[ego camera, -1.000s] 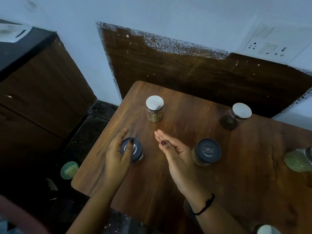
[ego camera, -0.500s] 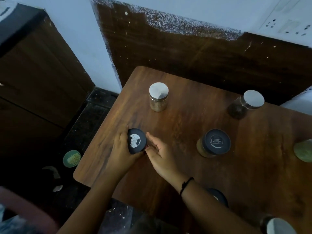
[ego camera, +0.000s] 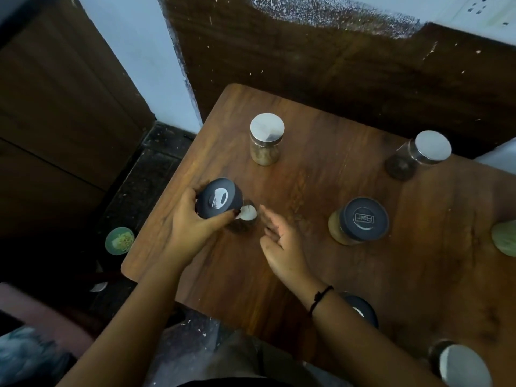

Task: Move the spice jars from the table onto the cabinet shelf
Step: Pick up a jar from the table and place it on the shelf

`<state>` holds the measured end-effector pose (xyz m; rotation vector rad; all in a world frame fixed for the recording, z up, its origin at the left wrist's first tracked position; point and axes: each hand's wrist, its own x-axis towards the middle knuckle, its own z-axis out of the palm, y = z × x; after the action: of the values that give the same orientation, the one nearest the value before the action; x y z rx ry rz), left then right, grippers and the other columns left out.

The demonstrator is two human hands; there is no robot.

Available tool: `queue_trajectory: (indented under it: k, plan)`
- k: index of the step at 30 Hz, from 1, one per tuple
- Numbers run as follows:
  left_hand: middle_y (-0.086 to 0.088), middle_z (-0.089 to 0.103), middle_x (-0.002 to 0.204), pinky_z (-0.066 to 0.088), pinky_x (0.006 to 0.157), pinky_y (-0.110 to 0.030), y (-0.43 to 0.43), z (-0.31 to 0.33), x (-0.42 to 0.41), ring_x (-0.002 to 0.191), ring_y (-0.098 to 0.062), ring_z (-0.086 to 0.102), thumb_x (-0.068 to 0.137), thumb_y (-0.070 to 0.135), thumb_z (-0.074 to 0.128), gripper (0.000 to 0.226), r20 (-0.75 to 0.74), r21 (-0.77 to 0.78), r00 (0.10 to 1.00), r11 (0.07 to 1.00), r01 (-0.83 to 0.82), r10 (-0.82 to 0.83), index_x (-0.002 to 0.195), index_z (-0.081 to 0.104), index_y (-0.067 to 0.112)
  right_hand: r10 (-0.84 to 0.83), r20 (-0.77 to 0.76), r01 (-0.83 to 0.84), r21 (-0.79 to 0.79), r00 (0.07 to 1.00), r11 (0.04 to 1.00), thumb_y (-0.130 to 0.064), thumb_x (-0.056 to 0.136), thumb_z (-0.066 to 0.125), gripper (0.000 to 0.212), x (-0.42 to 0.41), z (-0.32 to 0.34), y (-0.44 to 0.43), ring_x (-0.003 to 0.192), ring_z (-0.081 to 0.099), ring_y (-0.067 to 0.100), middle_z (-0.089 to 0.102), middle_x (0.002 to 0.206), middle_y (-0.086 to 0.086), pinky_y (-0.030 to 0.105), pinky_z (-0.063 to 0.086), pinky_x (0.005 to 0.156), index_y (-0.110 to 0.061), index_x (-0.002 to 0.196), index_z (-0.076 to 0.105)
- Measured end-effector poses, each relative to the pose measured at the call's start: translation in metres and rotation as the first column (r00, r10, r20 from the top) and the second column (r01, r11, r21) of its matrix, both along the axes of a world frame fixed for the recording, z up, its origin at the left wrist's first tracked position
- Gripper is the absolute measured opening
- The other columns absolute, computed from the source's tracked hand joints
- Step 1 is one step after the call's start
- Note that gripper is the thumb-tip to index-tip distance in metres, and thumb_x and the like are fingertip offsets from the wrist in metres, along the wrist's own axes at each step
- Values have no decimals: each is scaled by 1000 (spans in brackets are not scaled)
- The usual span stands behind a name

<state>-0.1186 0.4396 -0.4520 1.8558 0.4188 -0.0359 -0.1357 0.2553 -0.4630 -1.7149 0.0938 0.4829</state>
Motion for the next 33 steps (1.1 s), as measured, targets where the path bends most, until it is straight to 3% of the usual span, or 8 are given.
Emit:
queue_trajectory:
  k: [5,9,12,15,17,20,28,33]
  plan:
    - [7,66,118,57,83,-23,-2,11,7,108,-9,67,76,18,80,59,-23,-291,1000,957,-8,1,131,57,17,-64,0,64,14,998,998,7,93,49,57,2,2,-16,133,43,1,47,140,-10,10,35,109,-16,145,44]
    - [3,67,121,56,85,-29,-3,19,10,108,-16,68,75,27,80,68,-18,-402,997,913,63,-77,137,54,16,-66,-28,68,83,997,994,-15,92,67,60,3,8,-30,136,44,7,47,147,-9,20,37,111,-21,147,43]
    - [-10,59,135,54,93,-41,2,26,14,114,-25,62,72,40,71,77,-17,-497,994,864,82,-105,142,49,15,-47,-35,52,145,998,988,-9,89,68,66,2,15,-40,136,47,9,49,149,-4,35,39,114,-17,148,40]
    - [-9,57,137,54,89,-37,2,36,18,116,-27,60,68,43,75,85,18,-494,984,854,164,-178,144,47,17,-10,-21,15,222,1000,975,-2,92,61,63,2,26,-47,131,52,6,51,146,2,24,48,103,-12,149,36]
    - [-5,55,139,54,88,-34,-3,42,18,119,-25,61,65,46,75,88,38,-462,976,862,209,-216,144,47,22,19,-22,-13,251,1000,968,-11,90,64,66,1,31,-48,128,54,5,53,143,0,21,50,97,-13,150,35]
    - [1,53,140,53,92,-35,-13,51,15,123,-22,59,64,45,71,87,67,-427,964,866,260,-256,145,45,26,17,-20,-12,258,1000,966,-23,81,78,78,-2,37,-49,124,59,10,59,136,-1,29,51,100,-17,148,38]
    - [26,67,115,56,84,-23,-35,73,6,111,-5,65,63,43,69,82,82,-360,902,831,424,-424,140,45,28,-19,-3,19,325,1000,946,-57,60,83,96,-10,53,-59,120,62,12,61,133,-2,24,54,89,-29,142,44]
    - [7,64,130,56,88,-33,-47,84,2,119,-22,62,57,47,79,91,85,-430,897,796,427,-435,140,49,27,-58,-16,60,391,998,918,-64,61,80,97,-18,60,-66,120,61,11,64,130,-8,23,53,88,-24,142,44]
